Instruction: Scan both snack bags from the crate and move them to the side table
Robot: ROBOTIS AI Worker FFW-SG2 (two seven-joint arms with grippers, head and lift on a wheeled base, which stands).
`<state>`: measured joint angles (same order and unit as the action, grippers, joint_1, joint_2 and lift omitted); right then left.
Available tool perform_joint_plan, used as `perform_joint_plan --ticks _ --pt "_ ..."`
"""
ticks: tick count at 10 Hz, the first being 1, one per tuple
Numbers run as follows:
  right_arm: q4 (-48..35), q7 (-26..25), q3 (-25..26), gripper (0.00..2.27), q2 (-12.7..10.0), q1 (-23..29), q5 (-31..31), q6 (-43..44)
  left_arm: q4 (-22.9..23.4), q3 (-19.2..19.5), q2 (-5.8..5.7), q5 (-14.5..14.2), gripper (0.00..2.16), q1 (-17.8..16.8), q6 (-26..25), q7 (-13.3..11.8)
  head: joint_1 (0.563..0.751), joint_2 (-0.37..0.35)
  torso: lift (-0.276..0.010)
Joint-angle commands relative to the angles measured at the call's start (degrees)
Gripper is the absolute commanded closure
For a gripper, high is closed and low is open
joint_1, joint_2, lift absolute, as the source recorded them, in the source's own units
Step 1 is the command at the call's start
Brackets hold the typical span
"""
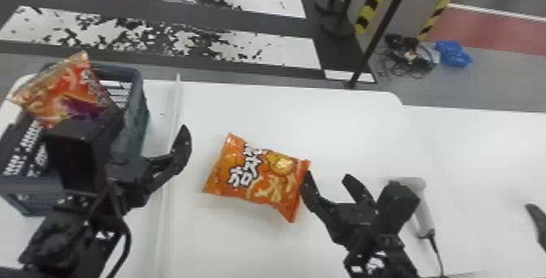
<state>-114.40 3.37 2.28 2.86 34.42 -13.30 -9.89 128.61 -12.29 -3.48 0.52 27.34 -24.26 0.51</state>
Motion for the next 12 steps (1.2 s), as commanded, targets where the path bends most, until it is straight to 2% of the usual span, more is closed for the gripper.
perform_joint_plan --ticks 1,3,4,6,7,9,12 --pt "-1.4 1.9 2.3 0.12 -0.3 -1.4 -3.0 -8.5 0.7 4.2 -1.53 -0.1 0.08 3.0 9.2 -1.0 0.695 -0.175 -0.075" --pt "-2.1 5.5 5.2 0.12 -0.6 -4.2 -5.4 -21.5 0.1 10.0 -1.97 -1.7 0.08 6.5 19.9 -5.2 0.695 -0.106 -0.075" --pt "-2.1 7.3 6.1 0.12 -1.1 -5.4 -5.4 -26.6 0.0 12.5 -1.97 -3.2 0.08 8.3 22.9 -7.0 0.695 -0.091 -0.075" --pt "-2.1 9.4 6.1 0.12 -1.9 -6.6 -5.4 -31.9 -0.3 14.7 -1.97 -4.6 0.08 9.8 22.9 -7.2 0.695 -0.021 -0.075" --pt "-2.0 9.6 6.1 0.12 -2.0 -7.4 -5.4 -34.9 -0.6 14.7 -2.06 -5.5 0.08 9.8 22.9 -8.1 0.695 0.009 -0.075" --pt "-1.0 11.3 6.4 0.11 -2.2 -8.8 -6.0 -38.4 -1.6 14.7 -2.06 -6.0 0.08 9.8 23.1 -8.5 0.695 0.027 -0.075" --pt "2.1 13.7 8.4 0.12 -2.3 -11.7 -10.5 -43.0 -1.9 14.7 -2.06 -6.0 0.08 9.7 23.1 -8.5 0.695 0.048 -0.075"
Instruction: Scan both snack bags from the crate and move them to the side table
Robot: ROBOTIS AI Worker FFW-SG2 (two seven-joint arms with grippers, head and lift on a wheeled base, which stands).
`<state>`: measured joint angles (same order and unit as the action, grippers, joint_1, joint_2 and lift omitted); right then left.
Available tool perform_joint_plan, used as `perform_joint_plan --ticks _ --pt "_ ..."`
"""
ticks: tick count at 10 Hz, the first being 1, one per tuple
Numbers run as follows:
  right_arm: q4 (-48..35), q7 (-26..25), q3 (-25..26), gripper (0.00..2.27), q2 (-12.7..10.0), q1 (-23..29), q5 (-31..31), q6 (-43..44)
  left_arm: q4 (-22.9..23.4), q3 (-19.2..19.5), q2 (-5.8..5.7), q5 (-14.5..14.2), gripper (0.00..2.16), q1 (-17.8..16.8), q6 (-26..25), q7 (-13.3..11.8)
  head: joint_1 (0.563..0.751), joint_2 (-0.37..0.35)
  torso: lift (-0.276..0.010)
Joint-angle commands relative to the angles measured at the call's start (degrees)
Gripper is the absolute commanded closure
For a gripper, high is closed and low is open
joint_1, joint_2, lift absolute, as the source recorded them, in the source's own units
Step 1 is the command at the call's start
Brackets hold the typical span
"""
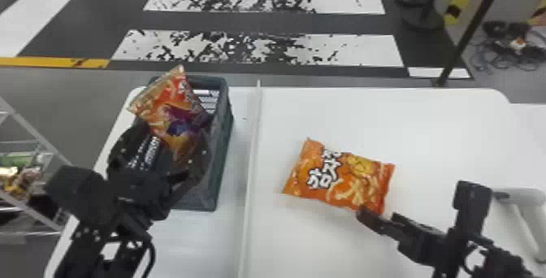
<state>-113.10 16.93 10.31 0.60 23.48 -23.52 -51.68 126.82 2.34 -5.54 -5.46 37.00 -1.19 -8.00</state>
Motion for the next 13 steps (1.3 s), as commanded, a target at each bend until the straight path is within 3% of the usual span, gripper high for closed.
perform_joint_plan --ticks 1,2,3,4,5,9,11,13 --pt "2.4 0.8 0.4 0.12 0.0 -1.7 -1.4 -1.2 -0.4 0.0 0.0 -0.3 0.08 0.0 0.0 -0.2 0.695 0.055 -0.075" --pt "4.1 2.3 0.8 0.19 0.0 -2.9 -2.8 -1.2 -0.8 -0.1 0.0 -0.4 0.08 0.0 0.0 -0.3 0.695 0.062 -0.075" --pt "5.7 3.4 1.2 0.4 0.0 -4.1 -3.2 -1.2 -1.0 -0.1 0.0 -0.4 0.08 -0.2 0.0 -0.3 0.695 0.071 -0.075" --pt "7.0 4.9 1.6 1.05 0.0 -5.0 -3.0 0.2 -1.0 -0.1 0.0 -0.5 0.08 -0.1 0.0 -0.4 0.695 0.075 -0.075" --pt "7.5 4.4 1.8 2.2 -0.1 -5.6 -2.9 0.4 -1.0 -0.1 0.0 -0.5 0.08 -0.1 0.0 -0.4 0.695 0.074 -0.075" --pt "7.3 5.4 3.8 2.26 -0.1 -5.0 -3.2 7.8 -1.6 -0.2 0.0 -0.5 0.08 -0.1 0.9 -0.7 0.695 0.044 -0.075" --pt "3.2 4.3 5.7 2.26 0.4 -4.7 0.5 11.5 -1.5 -0.1 0.0 -0.5 0.09 0.1 1.4 -0.7 0.695 0.015 -0.075" --pt "0.0 3.0 6.4 2.26 2.5 -4.4 5.7 17.3 -1.5 0.0 0.0 -0.9 0.09 0.0 1.4 -0.7 0.695 -0.046 -0.075"
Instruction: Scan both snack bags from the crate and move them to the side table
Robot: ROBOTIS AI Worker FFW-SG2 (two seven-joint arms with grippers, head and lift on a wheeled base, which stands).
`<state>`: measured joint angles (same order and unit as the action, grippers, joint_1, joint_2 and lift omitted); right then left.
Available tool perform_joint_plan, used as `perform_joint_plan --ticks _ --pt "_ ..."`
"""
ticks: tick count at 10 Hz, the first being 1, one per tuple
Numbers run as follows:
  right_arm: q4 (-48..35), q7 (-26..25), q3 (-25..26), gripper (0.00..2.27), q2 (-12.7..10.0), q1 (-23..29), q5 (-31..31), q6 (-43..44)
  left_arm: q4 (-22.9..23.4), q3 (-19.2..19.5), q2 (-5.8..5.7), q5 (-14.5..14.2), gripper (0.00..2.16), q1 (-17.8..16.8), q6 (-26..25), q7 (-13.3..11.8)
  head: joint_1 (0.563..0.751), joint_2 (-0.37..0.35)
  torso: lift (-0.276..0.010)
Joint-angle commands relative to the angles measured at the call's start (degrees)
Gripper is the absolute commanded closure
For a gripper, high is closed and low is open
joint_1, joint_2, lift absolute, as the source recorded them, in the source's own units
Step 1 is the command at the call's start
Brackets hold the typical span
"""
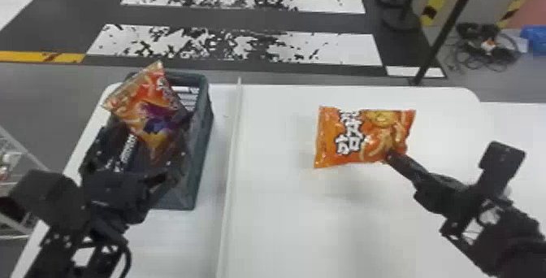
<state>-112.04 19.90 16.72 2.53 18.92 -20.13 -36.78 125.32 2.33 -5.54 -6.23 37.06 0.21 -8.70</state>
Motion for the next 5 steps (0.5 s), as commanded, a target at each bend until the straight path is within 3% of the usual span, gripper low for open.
perform_joint_plan --ticks 1,3,5 --pt "-2.0 -2.3 -2.6 2.26 2.4 1.1 10.0 10.6 -0.1 0.0 0.0 -0.3 0.09 -0.1 0.0 0.0 0.695 -0.062 -0.075" --pt "-1.6 -7.7 -9.3 2.26 6.4 3.5 27.6 24.9 -0.4 0.0 0.0 -0.6 0.09 -0.2 0.0 0.0 0.695 -0.117 -0.075" --pt "1.6 -13.7 -15.5 2.26 10.0 5.0 44.8 34.5 -0.4 0.0 0.0 -0.7 0.09 -0.2 0.0 0.0 0.695 -0.101 -0.075"
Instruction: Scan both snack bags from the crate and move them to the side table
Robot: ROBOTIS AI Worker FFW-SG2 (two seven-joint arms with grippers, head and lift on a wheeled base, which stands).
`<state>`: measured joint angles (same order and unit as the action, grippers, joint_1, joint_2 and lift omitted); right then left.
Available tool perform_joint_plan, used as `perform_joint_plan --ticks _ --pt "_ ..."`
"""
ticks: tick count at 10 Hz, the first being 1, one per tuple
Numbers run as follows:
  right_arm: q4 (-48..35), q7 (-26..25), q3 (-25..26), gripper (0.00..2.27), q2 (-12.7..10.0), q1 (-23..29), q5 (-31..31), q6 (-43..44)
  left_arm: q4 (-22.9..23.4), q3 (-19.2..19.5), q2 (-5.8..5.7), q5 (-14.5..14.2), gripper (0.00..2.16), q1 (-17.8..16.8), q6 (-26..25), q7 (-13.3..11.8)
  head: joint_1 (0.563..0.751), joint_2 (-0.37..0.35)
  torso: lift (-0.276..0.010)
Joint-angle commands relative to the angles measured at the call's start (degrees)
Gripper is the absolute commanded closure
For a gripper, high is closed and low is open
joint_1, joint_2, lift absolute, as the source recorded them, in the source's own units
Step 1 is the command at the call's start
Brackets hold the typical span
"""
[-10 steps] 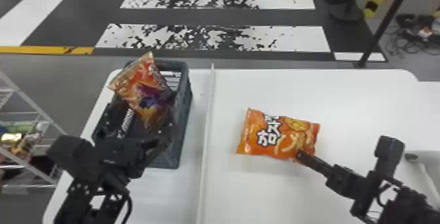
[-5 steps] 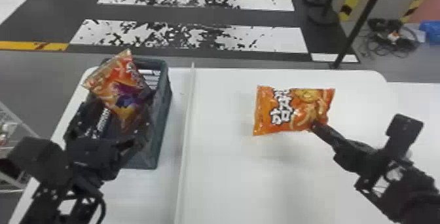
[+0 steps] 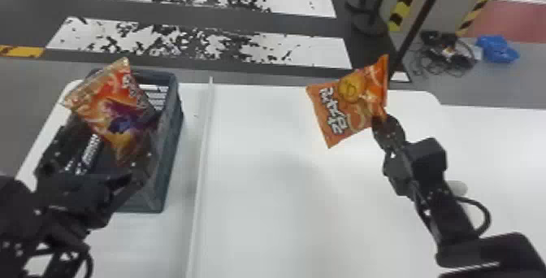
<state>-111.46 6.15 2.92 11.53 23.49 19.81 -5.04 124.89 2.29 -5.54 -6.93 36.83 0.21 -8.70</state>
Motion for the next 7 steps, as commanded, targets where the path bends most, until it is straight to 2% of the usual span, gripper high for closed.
perform_joint_plan --ticks 1,2,4,6,7 --pt "3.3 -4.4 -4.7 2.26 3.0 1.1 13.2 5.4 0.0 0.1 0.0 0.0 0.09 0.1 0.0 0.0 0.695 -0.089 -0.075" --pt "5.9 -9.3 -7.9 2.26 5.0 1.7 22.5 5.4 0.0 0.1 -0.09 0.0 0.09 0.1 0.0 0.0 0.695 -0.067 -0.075" --pt "10.7 -15.1 -13.0 2.26 8.2 2.3 34.9 0.9 -0.2 0.1 -0.26 -0.2 0.09 0.1 0.0 0.0 0.695 -0.03 -0.075" --pt "13.0 -16.6 -15.4 2.24 9.6 2.9 41.2 -2.3 -0.2 0.1 -0.26 -0.4 0.09 0.1 0.0 -0.1 0.695 -0.032 -0.075" --pt "12.9 -16.5 -15.4 1.9 10.2 4.0 41.3 -0.5 -0.2 0.2 -0.26 -0.4 0.09 0.2 0.0 -0.1 0.695 -0.037 -0.075"
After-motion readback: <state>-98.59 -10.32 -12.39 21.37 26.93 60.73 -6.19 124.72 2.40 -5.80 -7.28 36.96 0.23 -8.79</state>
